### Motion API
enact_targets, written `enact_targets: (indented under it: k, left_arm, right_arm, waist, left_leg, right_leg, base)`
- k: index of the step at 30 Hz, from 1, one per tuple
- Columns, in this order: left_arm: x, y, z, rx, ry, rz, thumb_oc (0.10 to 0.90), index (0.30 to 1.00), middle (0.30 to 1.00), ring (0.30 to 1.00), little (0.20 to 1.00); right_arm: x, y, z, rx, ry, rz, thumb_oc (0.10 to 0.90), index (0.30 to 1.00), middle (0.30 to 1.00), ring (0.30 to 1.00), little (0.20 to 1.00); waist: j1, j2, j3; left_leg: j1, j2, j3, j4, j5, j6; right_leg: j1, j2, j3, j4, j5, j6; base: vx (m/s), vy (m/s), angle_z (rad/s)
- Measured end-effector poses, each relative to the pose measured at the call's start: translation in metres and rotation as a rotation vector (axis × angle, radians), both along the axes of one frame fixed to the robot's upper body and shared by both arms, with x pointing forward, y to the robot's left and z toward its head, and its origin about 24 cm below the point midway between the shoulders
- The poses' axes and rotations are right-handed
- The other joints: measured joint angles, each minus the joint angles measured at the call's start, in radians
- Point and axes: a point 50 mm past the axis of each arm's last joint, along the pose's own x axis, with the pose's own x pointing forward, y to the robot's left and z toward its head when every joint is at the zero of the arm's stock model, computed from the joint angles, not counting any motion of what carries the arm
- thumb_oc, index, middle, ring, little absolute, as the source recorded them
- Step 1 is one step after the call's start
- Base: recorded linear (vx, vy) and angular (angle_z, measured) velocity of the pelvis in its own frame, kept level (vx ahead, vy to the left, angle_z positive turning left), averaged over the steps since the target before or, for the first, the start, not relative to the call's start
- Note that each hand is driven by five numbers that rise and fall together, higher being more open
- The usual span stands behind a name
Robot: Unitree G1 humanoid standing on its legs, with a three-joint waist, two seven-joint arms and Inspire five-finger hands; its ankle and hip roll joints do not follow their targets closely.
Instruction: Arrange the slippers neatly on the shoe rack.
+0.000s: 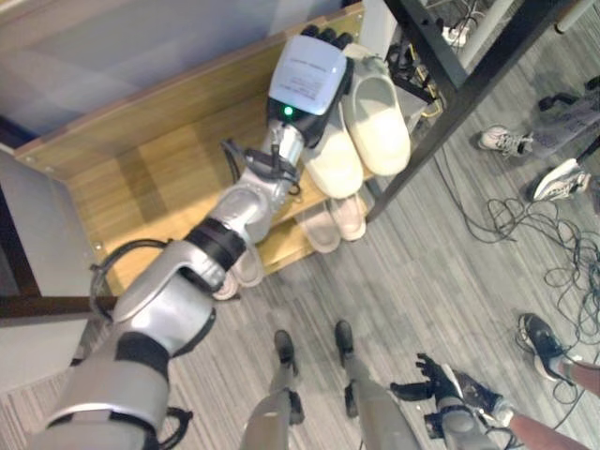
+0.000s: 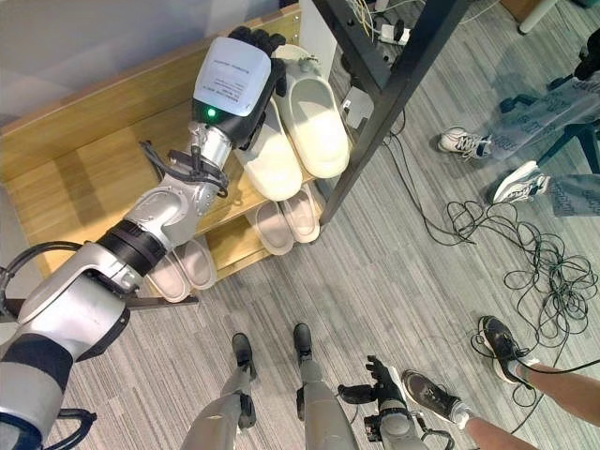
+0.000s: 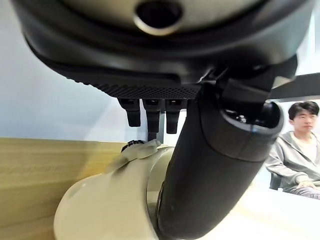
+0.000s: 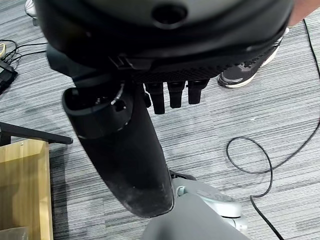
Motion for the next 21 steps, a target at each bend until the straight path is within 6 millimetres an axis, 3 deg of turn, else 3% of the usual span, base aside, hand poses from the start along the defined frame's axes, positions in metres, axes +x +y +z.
enact_targets:
  k: [10, 16, 21]
  left_arm:
    - [-0.004, -0.001, 0.004, 0.014, -0.011, -0.04, 0.8, 0.9, 0.9, 0.9, 0.9]
    - [-0.014, -0.018, 0.005, 0.017, -0.014, -0.146, 0.8, 0.9, 0.9, 0.9, 0.9]
    - [-0.014, -0.019, 0.005, 0.017, -0.014, -0.146, 0.8, 0.9, 0.9, 0.9, 0.9]
  right_arm:
    - [-0.006, 0.0, -0.005, 0.0, 0.041, -0.013, 0.8, 0.9, 0.9, 0.9, 0.9]
    - [-0.005, 0.006, -0.006, 0.013, 0.044, -0.011, 0.8, 0.9, 0.9, 0.9, 0.9]
    - [-0.005, 0.006, -0.006, 0.014, 0.044, -0.011, 0.8, 0.9, 0.9, 0.9, 0.9]
  waist:
    - [-0.001, 0.0, 0.0]
    - [-0.007, 0.003, -0.002]
    - [-0.005, 0.008, -0.005]
  left_leg:
    - [0.012, -0.001, 0.001, 0.0, 0.002, 0.002]
    - [0.031, 0.0, 0.005, 0.0, 0.002, 0.001]
    - [0.032, 0.0, 0.006, 0.0, 0.003, 0.001]
  right_leg:
    - [0.012, -0.002, 0.001, 0.0, 0.002, 0.0]
    - [0.029, -0.001, 0.003, 0.0, 0.002, 0.0]
    - [0.029, -0.001, 0.004, 0.0, 0.004, -0.002]
  base:
    - [0.0, 0.0, 0.0]
    - [0.0, 0.0, 0.0]
    - [0.0, 0.0, 0.0]
